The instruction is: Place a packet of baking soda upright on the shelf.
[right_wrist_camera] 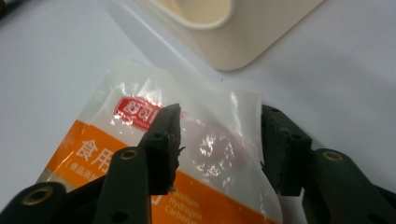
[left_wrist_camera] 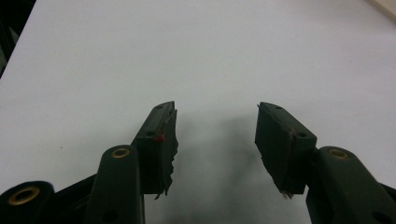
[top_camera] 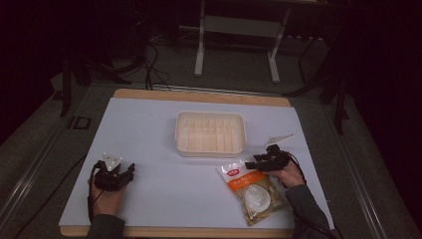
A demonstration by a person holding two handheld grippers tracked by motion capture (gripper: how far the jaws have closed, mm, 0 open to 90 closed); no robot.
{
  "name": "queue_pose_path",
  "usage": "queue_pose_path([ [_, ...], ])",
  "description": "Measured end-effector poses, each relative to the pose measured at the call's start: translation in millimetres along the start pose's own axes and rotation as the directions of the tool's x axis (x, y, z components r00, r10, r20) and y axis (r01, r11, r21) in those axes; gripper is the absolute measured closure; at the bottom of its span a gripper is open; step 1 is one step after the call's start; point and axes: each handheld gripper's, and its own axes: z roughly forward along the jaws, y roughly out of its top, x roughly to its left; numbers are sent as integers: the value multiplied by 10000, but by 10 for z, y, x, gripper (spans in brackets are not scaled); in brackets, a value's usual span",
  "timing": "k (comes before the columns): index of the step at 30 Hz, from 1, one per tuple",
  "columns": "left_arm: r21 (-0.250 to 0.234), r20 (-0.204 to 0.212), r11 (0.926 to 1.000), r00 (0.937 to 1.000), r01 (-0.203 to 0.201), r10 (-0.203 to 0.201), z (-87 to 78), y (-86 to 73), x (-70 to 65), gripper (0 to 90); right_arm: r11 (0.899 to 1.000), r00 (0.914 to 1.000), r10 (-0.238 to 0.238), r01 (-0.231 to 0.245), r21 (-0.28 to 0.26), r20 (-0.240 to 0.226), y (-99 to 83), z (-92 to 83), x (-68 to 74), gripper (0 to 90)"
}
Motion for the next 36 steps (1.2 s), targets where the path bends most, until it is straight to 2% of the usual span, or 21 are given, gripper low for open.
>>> queue_pose_path([
  [2, 0, 0, 10000, 10000, 0, 0, 0, 0, 0, 479, 10000, 10000, -5, 5, 74, 17, -1, -3, 0, 520],
  [3, 40, -27, 10000, 10000, -51, 51, -1, 1, -2, 479, 9990, 9999, -41, 36, 438, 112, -9, -5, 12, 579],
  [5, 22, -39, 10000, 10000, -56, 56, 0, 0, -6, 479, 9981, 9987, -115, 85, 606, 487, -16, -2, 22, 659],
  [6, 15, -45, 10000, 10000, -58, 58, 1, 0, -6, 479, 9979, 9974, -139, 94, 635, 700, -19, 4, 22, 697],
  [7, 15, -45, 10000, 10000, -58, 58, 1, 0, -6, 479, 9979, 9974, -139, 94, 635, 700, -19, 4, 22, 697],
  [8, 15, -45, 10000, 10000, -58, 58, 1, 0, -6, 479, 9976, 9958, -138, 76, 688, 905, -21, 14, 20, 697],
  [9, 22, -41, 10000, 10000, -70, 70, -2, 0, -4, 478, 9980, 9938, -196, 128, 618, 1095, -31, 30, 20, 797],
  [12, 20, -37, 10000, 10000, -59, 59, 0, 0, -5, 478, 9984, 9897, -270, 198, 521, 1406, -42, 38, 30, 876],
  [18, 8, -26, 10000, 10000, -68, 68, -3, 0, -2, 478, 9984, 9873, -251, 167, 548, 1569, -37, 38, 49, 900],
  [22, 4, -20, 10000, 10000, -57, 57, -4, 0, -1, 478, 9996, 9881, -111, 68, 290, 1536, -32, -5, 63, 900],
  [27, -11, -32, 10000, 10000, -62, 62, -1, 0, -6, 478, 9982, 9928, 87, -16, -594, 1195, -20, -197, 91, 900],
  [36, -6, -44, 10000, 10000, -62, 62, 0, 0, -6, 478, 9831, 9987, 292, -210, -1817, 425, -53, -508, 146, 900],
])
